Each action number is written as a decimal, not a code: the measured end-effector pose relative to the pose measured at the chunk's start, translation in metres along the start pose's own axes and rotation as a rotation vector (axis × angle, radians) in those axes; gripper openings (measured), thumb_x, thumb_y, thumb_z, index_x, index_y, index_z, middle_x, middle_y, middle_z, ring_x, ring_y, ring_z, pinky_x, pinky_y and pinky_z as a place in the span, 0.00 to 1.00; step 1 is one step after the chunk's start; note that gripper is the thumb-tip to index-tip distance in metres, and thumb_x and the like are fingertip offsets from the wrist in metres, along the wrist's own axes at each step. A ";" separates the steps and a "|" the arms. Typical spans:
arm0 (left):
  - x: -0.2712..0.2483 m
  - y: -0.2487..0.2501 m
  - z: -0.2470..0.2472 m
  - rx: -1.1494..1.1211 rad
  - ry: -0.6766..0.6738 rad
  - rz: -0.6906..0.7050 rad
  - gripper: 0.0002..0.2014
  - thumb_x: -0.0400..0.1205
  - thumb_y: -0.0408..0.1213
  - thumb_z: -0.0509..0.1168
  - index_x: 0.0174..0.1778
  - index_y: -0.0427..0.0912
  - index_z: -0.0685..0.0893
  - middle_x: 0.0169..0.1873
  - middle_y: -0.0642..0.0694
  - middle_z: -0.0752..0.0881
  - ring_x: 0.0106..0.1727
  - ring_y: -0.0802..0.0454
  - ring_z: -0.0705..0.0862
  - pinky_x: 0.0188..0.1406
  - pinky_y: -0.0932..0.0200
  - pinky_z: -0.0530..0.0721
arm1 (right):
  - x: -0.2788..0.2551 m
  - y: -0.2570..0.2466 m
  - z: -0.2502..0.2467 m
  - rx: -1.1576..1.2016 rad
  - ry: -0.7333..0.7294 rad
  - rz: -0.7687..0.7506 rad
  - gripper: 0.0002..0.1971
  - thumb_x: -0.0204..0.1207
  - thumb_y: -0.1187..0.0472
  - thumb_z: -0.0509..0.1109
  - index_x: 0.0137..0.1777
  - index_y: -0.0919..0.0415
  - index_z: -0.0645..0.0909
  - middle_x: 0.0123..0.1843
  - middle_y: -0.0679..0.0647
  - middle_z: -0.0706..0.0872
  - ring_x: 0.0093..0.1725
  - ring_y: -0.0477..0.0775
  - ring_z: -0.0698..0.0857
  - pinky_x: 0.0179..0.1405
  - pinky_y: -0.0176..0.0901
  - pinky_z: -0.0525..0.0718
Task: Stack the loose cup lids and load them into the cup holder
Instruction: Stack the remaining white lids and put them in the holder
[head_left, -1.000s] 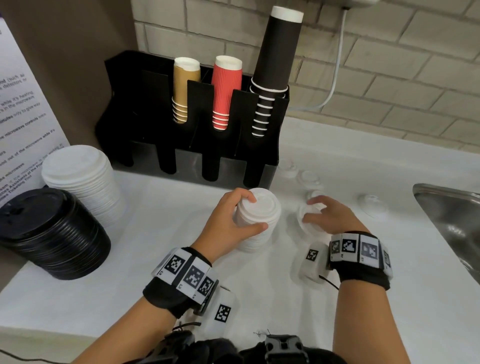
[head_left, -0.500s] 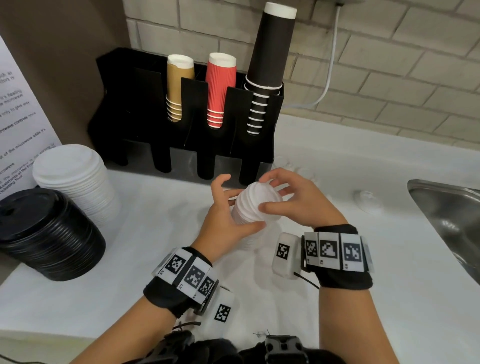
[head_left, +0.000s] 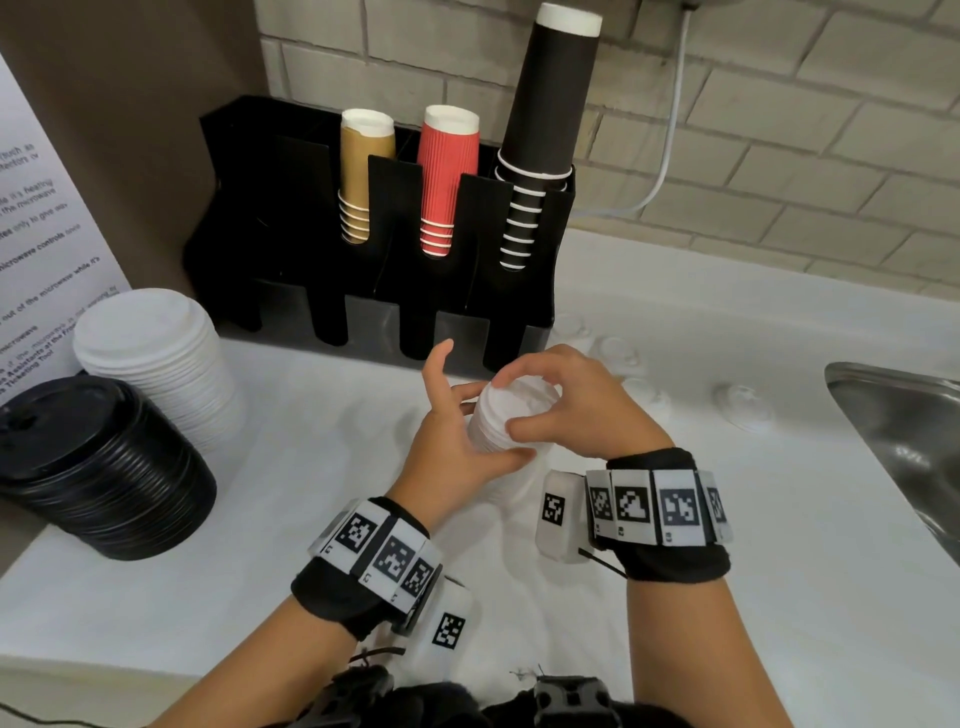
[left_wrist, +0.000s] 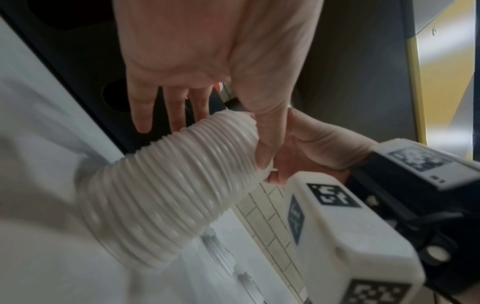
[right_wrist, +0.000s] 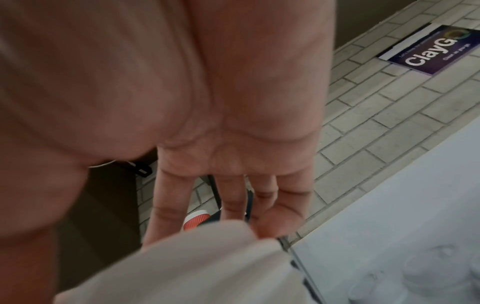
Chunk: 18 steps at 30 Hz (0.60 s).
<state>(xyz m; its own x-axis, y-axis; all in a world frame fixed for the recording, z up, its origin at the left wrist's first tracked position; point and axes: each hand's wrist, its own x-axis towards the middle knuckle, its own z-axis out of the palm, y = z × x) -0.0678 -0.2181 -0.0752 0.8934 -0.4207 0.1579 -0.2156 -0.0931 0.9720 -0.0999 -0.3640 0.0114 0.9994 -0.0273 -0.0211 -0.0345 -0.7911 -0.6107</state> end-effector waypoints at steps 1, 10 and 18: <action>0.000 0.000 -0.001 0.002 -0.002 0.009 0.55 0.67 0.35 0.82 0.78 0.62 0.49 0.58 0.59 0.80 0.56 0.78 0.78 0.48 0.84 0.73 | -0.001 0.002 0.000 0.020 -0.006 -0.009 0.20 0.63 0.58 0.80 0.52 0.38 0.82 0.57 0.49 0.77 0.58 0.48 0.76 0.52 0.34 0.73; -0.003 0.002 -0.005 0.065 -0.048 0.023 0.24 0.69 0.40 0.81 0.52 0.60 0.74 0.61 0.61 0.79 0.63 0.63 0.77 0.51 0.78 0.73 | 0.018 0.086 -0.020 0.129 0.327 0.601 0.21 0.74 0.51 0.73 0.66 0.51 0.78 0.72 0.60 0.70 0.70 0.62 0.74 0.71 0.55 0.74; -0.002 0.010 -0.005 0.043 -0.050 0.012 0.22 0.71 0.40 0.80 0.53 0.55 0.75 0.62 0.56 0.80 0.64 0.56 0.77 0.56 0.71 0.73 | 0.027 0.132 -0.016 -0.279 0.150 0.816 0.24 0.73 0.52 0.73 0.68 0.55 0.75 0.72 0.60 0.66 0.68 0.69 0.71 0.63 0.52 0.72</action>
<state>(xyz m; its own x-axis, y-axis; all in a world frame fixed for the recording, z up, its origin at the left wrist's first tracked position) -0.0693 -0.2134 -0.0647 0.8701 -0.4663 0.1594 -0.2437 -0.1260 0.9616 -0.0771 -0.4790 -0.0568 0.6526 -0.7149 -0.2511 -0.7576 -0.6094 -0.2338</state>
